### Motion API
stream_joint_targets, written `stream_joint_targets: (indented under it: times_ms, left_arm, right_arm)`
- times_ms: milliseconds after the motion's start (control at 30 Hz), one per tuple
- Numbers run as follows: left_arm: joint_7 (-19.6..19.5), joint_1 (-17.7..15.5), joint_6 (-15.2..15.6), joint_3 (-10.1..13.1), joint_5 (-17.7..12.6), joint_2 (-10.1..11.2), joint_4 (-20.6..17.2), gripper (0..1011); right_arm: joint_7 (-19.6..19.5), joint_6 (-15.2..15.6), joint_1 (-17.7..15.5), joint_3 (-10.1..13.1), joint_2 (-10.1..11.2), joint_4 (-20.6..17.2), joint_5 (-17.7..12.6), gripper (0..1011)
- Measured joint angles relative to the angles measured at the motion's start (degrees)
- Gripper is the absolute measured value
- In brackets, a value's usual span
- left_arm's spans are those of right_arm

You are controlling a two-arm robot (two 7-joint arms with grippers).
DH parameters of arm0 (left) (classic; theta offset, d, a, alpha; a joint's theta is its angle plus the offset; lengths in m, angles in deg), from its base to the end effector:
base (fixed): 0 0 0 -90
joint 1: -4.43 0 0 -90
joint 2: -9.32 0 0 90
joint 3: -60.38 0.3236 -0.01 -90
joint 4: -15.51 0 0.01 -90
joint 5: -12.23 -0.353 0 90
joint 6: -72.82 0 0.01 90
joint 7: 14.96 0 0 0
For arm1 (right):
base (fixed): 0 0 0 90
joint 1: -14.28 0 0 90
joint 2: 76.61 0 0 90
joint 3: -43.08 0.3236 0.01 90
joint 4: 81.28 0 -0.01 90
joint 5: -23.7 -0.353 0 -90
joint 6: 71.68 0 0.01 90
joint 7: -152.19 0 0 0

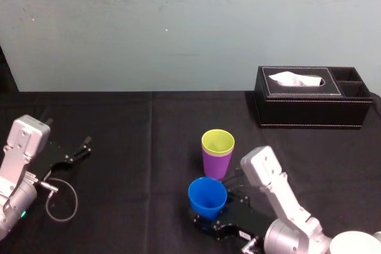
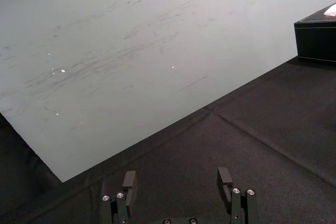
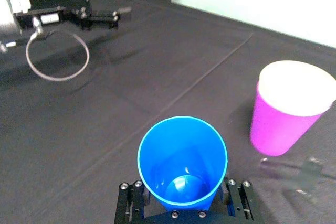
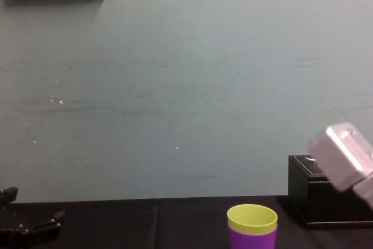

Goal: Stack the three plastic cups sequentially using one hand.

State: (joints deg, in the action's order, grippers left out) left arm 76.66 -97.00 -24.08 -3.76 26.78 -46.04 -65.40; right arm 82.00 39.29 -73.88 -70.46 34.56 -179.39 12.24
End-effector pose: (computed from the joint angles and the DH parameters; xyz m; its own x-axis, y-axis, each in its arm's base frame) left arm 0.4053 0.0900 -0.3378 0.2923 0.8803 0.3736 -0.9552 0.2874 0.0702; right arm 0.3496 0.0354 -0.3092 0.6849 -0.7281 0.0272 0.6841 0.6297 -0.3680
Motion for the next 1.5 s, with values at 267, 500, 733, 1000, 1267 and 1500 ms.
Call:
stream_joint_targets:
  times_ms: [267,500,733,1000,1267,1500]
  left_arm:
    - [0.0,0.0,0.0,0.0,0.0,0.0,0.0,1000]
    - [0.0,0.0,0.0,0.0,0.0,0.0,0.0,1000]
    - [0.0,0.0,0.0,0.0,0.0,0.0,0.0,1000]
    - [0.0,0.0,0.0,0.0,0.0,0.0,0.0,1000]
    - [0.0,0.0,0.0,0.0,0.0,0.0,0.0,1000]
    - [0.0,0.0,0.0,0.0,0.0,0.0,0.0,1000]
  right_arm:
    - [0.2,2.5,1.3,1.4,0.7,-2.0,-1.4,724]
    - [1.0,5.2,3.6,2.0,1.4,-3.6,-3.1,724]
    - [1.0,7.7,7.1,2.4,1.4,-4.1,-4.5,724]
    - [-0.2,8.7,10.5,2.9,0.9,-3.9,-5.7,724]
    - [-1.1,8.2,13.5,2.6,0.0,-1.2,-6.1,724]
    - [-1.2,7.6,15.9,2.2,-0.9,2.6,-6.6,724]
